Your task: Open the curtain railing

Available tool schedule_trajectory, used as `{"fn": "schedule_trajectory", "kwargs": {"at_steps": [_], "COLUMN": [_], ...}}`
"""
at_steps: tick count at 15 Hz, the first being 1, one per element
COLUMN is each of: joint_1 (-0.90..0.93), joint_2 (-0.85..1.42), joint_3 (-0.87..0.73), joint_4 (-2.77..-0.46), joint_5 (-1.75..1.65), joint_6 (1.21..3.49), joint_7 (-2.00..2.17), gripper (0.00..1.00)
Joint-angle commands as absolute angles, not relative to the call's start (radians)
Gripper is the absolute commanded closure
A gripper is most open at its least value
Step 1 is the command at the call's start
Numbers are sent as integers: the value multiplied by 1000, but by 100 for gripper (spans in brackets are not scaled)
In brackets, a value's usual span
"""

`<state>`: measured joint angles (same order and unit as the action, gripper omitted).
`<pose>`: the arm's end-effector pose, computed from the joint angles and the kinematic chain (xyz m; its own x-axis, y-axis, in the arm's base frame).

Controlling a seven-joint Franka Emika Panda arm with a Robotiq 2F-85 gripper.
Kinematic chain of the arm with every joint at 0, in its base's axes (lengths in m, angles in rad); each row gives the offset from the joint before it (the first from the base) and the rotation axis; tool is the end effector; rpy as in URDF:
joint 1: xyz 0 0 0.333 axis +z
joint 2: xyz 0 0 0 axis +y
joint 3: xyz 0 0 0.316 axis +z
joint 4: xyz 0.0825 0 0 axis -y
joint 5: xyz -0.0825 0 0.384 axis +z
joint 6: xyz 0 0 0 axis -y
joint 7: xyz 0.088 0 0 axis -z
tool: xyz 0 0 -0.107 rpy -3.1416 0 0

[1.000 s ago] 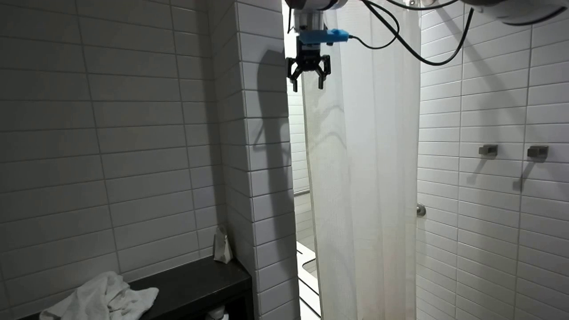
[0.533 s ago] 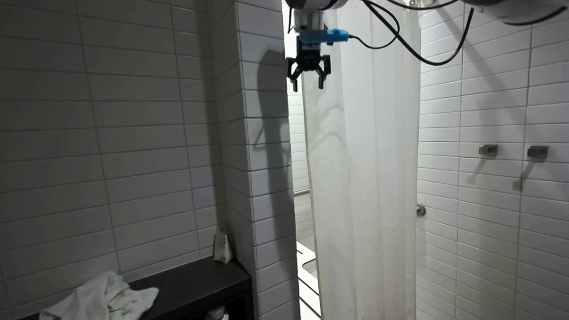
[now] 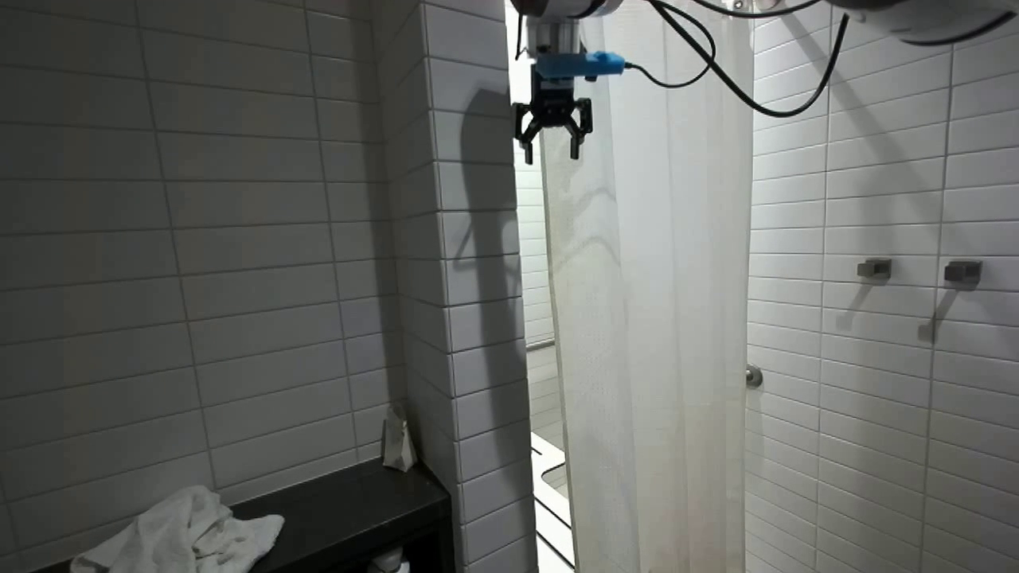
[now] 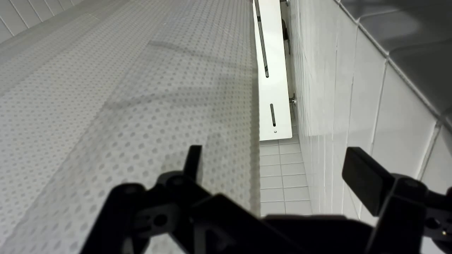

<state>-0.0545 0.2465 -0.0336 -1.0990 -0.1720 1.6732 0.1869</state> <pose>0.6268 -0.0683 0.7141 0.9058 -0.2427 0.3473 -0.2972 -0.9482 0.1123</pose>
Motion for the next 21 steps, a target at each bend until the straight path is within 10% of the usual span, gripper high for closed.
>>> {"fn": "schedule_trajectory", "kwargs": {"at_steps": [1,21], "joint_1": [-54,-100], "joint_2": [247,260], "joint_3": [-34,-45], "joint_4": [-1099,-1082], "joint_5": [-172,-146], "joint_6": [1673,1672], "joint_7": [187,175], "gripper": [0,0]}}
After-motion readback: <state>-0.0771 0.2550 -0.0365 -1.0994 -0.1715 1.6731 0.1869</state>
